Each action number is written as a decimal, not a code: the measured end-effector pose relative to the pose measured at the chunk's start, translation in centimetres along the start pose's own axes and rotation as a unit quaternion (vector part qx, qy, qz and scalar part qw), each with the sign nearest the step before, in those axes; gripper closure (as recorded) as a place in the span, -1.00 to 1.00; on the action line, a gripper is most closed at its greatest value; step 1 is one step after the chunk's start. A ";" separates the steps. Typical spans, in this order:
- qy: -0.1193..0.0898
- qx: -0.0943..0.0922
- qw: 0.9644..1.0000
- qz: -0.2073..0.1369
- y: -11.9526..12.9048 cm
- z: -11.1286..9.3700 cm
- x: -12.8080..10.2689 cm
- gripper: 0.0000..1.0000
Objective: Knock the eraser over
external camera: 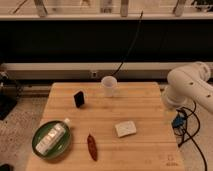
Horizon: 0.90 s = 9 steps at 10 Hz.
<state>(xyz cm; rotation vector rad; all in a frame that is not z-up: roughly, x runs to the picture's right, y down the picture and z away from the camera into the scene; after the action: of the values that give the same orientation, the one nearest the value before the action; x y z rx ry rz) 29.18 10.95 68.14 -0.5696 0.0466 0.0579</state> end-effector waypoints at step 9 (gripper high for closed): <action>0.013 0.010 0.999 -0.039 -1.3 1.1 -4.4 -0.60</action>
<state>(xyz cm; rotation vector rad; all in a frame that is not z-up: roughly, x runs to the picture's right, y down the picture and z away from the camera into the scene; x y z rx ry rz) 24.93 10.26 69.97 -0.5522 0.0493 -0.0258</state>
